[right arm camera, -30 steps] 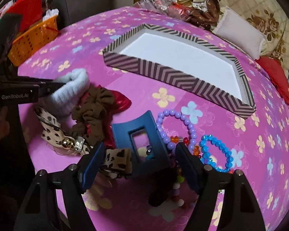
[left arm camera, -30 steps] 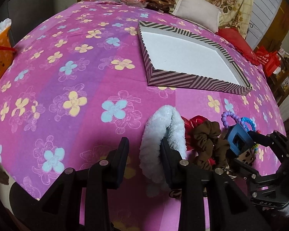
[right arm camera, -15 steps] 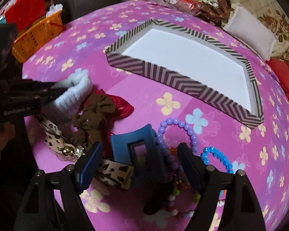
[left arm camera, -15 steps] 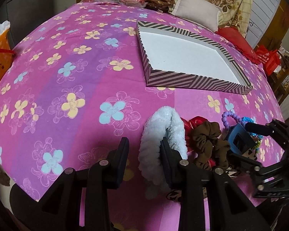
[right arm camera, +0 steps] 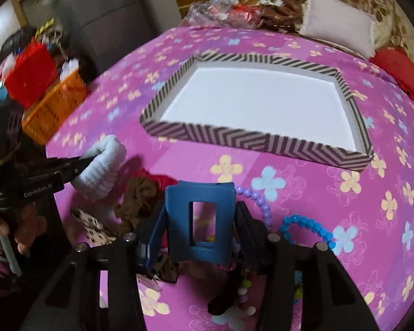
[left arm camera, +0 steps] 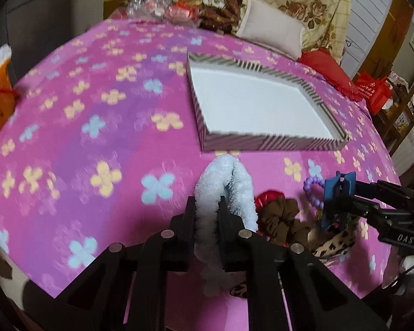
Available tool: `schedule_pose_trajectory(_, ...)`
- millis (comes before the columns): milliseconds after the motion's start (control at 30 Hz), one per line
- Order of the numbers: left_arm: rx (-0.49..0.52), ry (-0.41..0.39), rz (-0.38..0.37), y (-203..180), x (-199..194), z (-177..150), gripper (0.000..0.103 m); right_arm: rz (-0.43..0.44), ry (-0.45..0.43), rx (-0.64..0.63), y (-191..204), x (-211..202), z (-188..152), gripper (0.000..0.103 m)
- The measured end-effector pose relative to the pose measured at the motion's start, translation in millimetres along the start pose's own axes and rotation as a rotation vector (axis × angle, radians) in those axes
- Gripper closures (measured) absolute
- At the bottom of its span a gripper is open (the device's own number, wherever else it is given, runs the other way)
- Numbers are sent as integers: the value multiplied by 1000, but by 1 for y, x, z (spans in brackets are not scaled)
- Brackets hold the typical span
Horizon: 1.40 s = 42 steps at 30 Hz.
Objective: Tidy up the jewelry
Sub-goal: 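Lower the white scrunchie into the tray with the left tool while the right tool releases the clip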
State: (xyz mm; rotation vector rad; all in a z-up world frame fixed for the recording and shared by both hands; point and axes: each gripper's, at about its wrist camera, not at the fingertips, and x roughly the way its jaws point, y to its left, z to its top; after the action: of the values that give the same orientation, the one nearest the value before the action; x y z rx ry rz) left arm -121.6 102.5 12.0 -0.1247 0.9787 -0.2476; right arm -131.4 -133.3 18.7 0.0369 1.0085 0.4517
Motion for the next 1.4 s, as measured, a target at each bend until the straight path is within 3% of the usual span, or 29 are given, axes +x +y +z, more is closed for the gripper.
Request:
schedule_pose_trajectory(233,-31,-44,9,5,-5,36,89,11,-94,38,-4,-15,30,52)
schedule_pose_trajectory(433,-64,-68,19,2,8,82,89,-1,-158,53,-7,-15,78,52)
schedule_pose_trajectory(700,-57,-52,80,-8,55,134,89,-10,-131,104,-21,38,150,52)
schedule_pose_trajectory(933,-65,2,66,-6,108,169,89,-39,-65,165,-47,105,198,52)
schedule_pose_trajectory(1167,-86,45,93,2,143,183,89,-50,-6,206,-71,154,219,52)
schedule_pose_trajectory(1400,-106,45,99,7,156,192,89,14,6,252,-76,178,225,51)
